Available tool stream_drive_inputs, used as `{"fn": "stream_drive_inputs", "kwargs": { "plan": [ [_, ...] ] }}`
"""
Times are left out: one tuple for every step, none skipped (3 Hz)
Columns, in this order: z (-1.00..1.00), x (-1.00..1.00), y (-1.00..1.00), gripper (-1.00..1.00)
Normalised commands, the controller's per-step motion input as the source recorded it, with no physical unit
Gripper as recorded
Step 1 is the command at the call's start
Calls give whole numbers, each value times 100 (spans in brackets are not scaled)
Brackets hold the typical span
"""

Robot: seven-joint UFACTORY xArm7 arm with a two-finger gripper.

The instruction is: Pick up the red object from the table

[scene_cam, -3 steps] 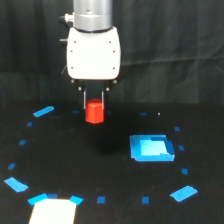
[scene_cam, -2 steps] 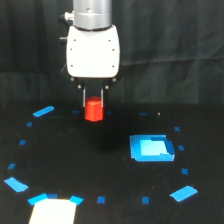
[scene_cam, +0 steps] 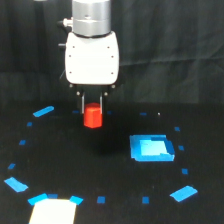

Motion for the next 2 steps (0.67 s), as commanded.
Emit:
{"fn": "stream_drive_inputs", "kwargs": {
  "plan": [
    [-24, -17, -17, -100],
    [35, 0, 38, -100]
  ]
}}
